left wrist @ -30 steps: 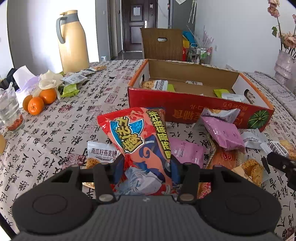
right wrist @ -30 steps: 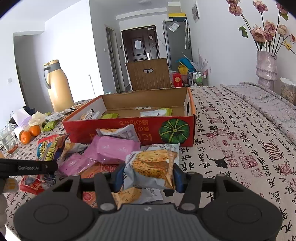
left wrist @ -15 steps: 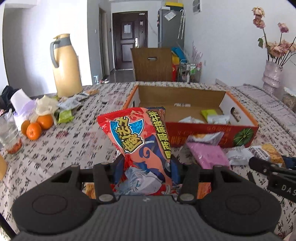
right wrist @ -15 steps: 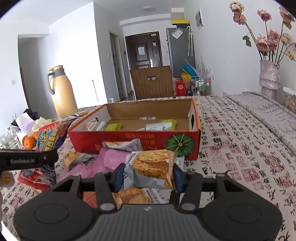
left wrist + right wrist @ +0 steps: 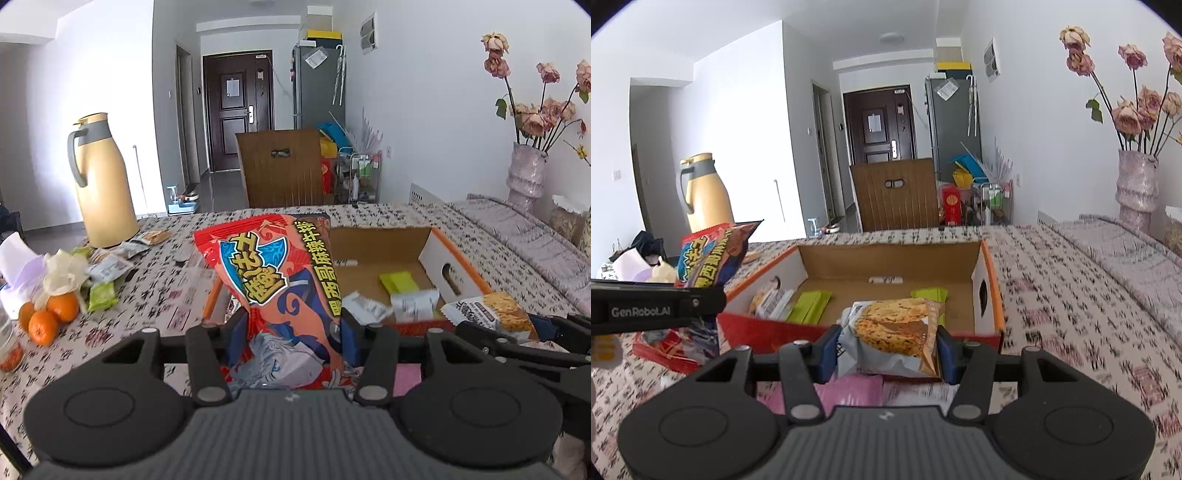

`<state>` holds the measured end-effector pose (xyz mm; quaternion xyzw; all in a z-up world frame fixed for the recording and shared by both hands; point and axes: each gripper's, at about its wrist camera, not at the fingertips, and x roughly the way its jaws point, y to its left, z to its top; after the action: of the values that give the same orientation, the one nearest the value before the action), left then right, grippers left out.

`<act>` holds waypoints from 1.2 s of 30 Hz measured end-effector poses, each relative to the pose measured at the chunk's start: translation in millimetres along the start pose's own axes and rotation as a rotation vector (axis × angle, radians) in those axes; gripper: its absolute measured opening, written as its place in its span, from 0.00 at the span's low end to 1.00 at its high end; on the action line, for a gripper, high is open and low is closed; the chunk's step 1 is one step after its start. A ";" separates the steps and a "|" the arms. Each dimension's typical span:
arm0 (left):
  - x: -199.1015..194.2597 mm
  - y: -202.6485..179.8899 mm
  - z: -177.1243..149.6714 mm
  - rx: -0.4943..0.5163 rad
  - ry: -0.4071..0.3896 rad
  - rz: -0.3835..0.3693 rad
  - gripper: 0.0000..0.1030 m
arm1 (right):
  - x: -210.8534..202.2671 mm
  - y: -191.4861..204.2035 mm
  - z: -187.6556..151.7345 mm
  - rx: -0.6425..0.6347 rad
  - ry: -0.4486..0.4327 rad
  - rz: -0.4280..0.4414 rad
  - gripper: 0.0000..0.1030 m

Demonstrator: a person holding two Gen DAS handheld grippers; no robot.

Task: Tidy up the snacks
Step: 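Lift both snacks and carry them over the cardboard box, then open both grippers to drop the snacks into the box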

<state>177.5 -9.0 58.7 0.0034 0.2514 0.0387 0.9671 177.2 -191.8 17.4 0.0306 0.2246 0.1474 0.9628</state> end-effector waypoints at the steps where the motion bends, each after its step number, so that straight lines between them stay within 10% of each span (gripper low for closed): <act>1: 3.4 -0.6 2.9 -0.003 -0.002 -0.004 0.49 | 3.0 -0.7 3.3 0.000 -0.005 -0.002 0.50; 31: 127.8 -1.7 24.7 -0.052 0.066 -0.021 0.51 | 122.7 -24.4 31.5 0.051 0.044 -0.084 0.51; 36: 133.3 3.1 18.8 -0.066 0.068 -0.027 0.65 | 124.5 -28.9 29.1 0.071 0.060 -0.104 0.66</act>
<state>302.5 4.6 10.4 -0.0332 0.2830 0.0339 0.9580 304.4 -182.2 -12.9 0.0484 0.2598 0.0901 0.9602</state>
